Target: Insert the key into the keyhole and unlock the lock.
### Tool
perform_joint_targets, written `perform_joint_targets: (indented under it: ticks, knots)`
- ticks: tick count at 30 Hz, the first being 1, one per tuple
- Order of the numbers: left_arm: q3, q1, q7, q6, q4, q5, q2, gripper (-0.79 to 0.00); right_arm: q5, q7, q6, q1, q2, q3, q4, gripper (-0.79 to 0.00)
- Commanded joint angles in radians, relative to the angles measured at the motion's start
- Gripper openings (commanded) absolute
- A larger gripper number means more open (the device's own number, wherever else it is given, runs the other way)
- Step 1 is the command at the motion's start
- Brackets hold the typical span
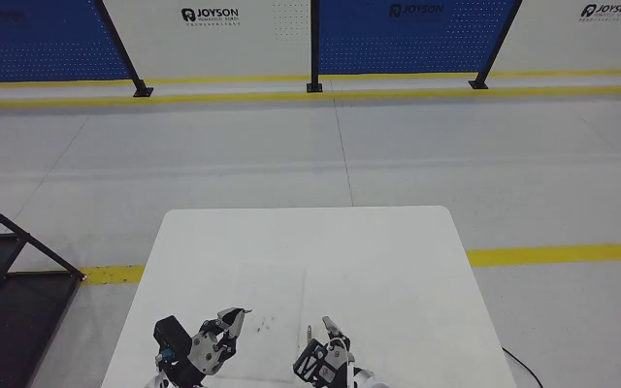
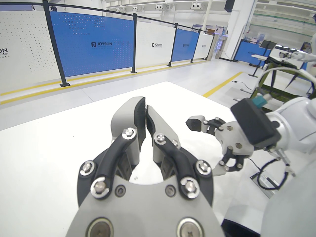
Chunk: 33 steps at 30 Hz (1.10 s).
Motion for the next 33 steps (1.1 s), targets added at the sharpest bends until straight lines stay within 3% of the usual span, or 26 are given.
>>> perform_joint_targets:
  ticks: [1, 10, 17, 22, 28, 33]
  knots:
    - [0.0, 0.0, 0.0, 0.0, 0.0, 0.0, 0.0, -0.785, 0.035, 0.011, 0.017, 0.015, -0.006, -0.006, 0.023, 0.0]
    - [0.0, 0.0, 0.0, 0.0, 0.0, 0.0, 0.0, -0.785, 0.129, -0.012, 0.086, 0.072, -0.028, -0.028, 0.137, 0.0]
    - [0.0, 0.0, 0.0, 0.0, 0.0, 0.0, 0.0, -0.785, 0.154, -0.014, 0.078, 0.108, -0.038, -0.05, 0.178, -0.339]
    - [0.0, 0.0, 0.0, 0.0, 0.0, 0.0, 0.0, -0.785, 0.175, -0.014, 0.079, 0.129, -0.046, -0.062, 0.202, -0.397]
    - [0.0, 0.0, 0.0, 0.0, 0.0, 0.0, 0.0, -0.785, 0.203, -0.015, 0.077, 0.152, -0.054, -0.074, 0.233, -0.397]
    - [0.0, 0.0, 0.0, 0.0, 0.0, 0.0, 0.0, -0.785, 0.207, -0.008, 0.077, 0.164, -0.058, -0.082, 0.247, -0.446]
